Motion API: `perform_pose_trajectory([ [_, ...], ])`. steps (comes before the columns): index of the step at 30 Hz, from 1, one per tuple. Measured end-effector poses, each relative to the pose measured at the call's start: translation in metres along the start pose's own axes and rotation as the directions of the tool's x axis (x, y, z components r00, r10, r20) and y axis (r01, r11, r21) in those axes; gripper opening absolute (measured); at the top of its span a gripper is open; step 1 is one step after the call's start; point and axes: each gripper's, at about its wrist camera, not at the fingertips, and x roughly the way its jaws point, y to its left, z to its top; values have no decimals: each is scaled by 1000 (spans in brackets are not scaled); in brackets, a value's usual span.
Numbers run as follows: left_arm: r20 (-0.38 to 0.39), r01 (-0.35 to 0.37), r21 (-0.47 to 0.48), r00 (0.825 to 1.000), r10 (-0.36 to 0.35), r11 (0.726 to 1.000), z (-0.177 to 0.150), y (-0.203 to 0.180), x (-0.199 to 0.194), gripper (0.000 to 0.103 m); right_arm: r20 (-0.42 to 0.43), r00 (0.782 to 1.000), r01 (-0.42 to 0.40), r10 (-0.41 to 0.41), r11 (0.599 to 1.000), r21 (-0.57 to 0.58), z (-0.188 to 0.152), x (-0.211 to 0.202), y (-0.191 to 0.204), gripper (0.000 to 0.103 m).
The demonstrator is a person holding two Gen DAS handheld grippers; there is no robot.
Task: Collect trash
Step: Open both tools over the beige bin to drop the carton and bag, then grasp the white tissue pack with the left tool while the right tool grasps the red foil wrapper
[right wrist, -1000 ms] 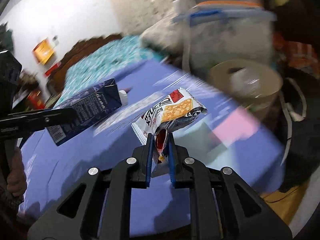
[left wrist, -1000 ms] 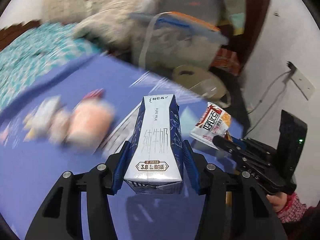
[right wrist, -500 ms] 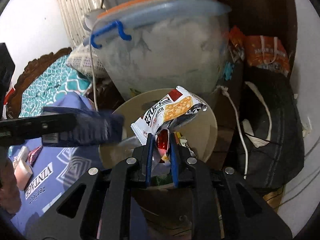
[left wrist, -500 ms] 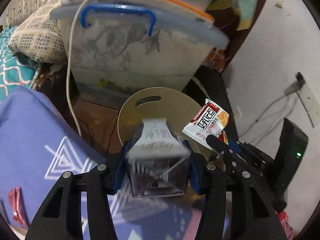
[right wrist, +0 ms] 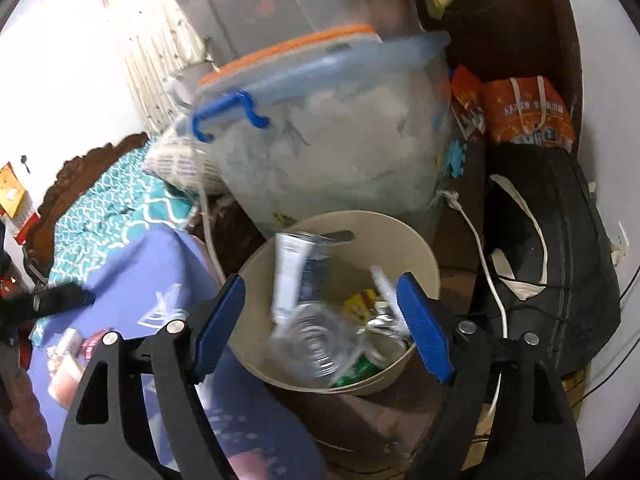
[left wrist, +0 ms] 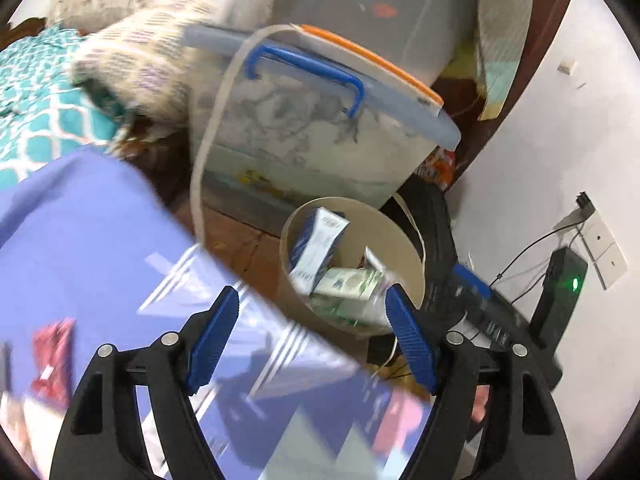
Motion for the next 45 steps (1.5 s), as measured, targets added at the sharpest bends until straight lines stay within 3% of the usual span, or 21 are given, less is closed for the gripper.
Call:
perform_pose_trajectory([
  [4, 19, -59, -22, 998, 59, 998, -54, 32, -50, 72, -32, 995, -93, 92, 995, -38, -10, -9, 49, 75],
  [8, 16, -113, -88, 993, 115, 990, -104, 80, -97, 72, -165, 965, -223, 206, 970, -94, -33, 7, 119, 67],
  [11, 33, -161, -171, 985, 169, 972, -131, 126, -137, 71, -275, 917, -328, 290, 939, -103, -52, 24, 176, 61],
  [15, 58, -236, -305, 962, 266, 923, -159, 189, -188, 71, -386, 860, -420, 334, 893, -161, -67, 56, 259, 59],
  [21, 77, -246, -430, 948, 307, 869, -193, 236, -228, 67, -597, 712, -483, 370, 875, -35, -69, 144, 361, 60],
  [23, 80, -240, -454, 948, 308, 858, -201, 243, -236, 67, -645, 683, -479, 344, 877, -39, -74, 169, 395, 60],
  [28, 104, -229, -493, 942, 318, 839, -211, 251, -253, 67, -725, 659, -451, 201, 877, -166, -102, 211, 455, 60],
  [29, 108, -228, -496, 941, 320, 838, -213, 254, -255, 67, -749, 634, -465, 192, 869, -170, -113, 212, 458, 58],
  [30, 113, -229, -500, 939, 325, 835, -213, 255, -260, 67, -790, 574, -509, 213, 849, -141, -123, 210, 465, 58],
  [32, 122, -230, -501, 936, 331, 834, -214, 258, -266, 67, -875, 409, -656, 261, 750, -82, -150, 184, 478, 57],
  [33, 131, -229, -502, 933, 335, 834, -214, 260, -271, 68, -904, 339, -721, 261, 689, -71, -161, 166, 483, 57],
  [34, 137, -234, -503, 929, 344, 832, -215, 262, -276, 68, -913, 306, -769, 270, 635, -70, -166, 148, 484, 57],
  [35, 138, -243, -500, 925, 354, 831, -214, 263, -278, 68, -907, 296, -799, 299, 598, -64, -162, 133, 479, 58],
  [36, 136, -251, -496, 923, 360, 831, -214, 265, -278, 68, -887, 314, -807, 337, 587, -63, -152, 123, 470, 59],
  [37, 127, -268, -487, 920, 370, 832, -212, 267, -277, 69, -856, 362, -792, 369, 606, -74, -138, 120, 458, 66],
  [39, 93, -294, -482, 919, 382, 825, -207, 269, -269, 73, -736, 555, -695, 387, 703, -154, -99, 119, 423, 72],
  [40, 79, -297, -482, 922, 378, 824, -205, 269, -265, 77, -677, 636, -635, 369, 749, -188, -82, 121, 406, 72],
  [41, 71, -291, -479, 927, 367, 828, -202, 268, -260, 77, -627, 706, -560, 329, 802, -209, -67, 125, 387, 72],
  [42, 66, -290, -474, 930, 362, 831, -201, 267, -255, 78, -595, 754, -481, 278, 851, -212, -56, 131, 369, 73],
  [43, 52, -302, -465, 929, 366, 832, -198, 264, -249, 82, -585, 777, -413, 232, 890, -195, -49, 139, 353, 73],
  [45, 20, -340, -453, 920, 391, 824, -190, 259, -237, 87, -613, 764, -359, 203, 922, -142, -49, 151, 326, 73],
])
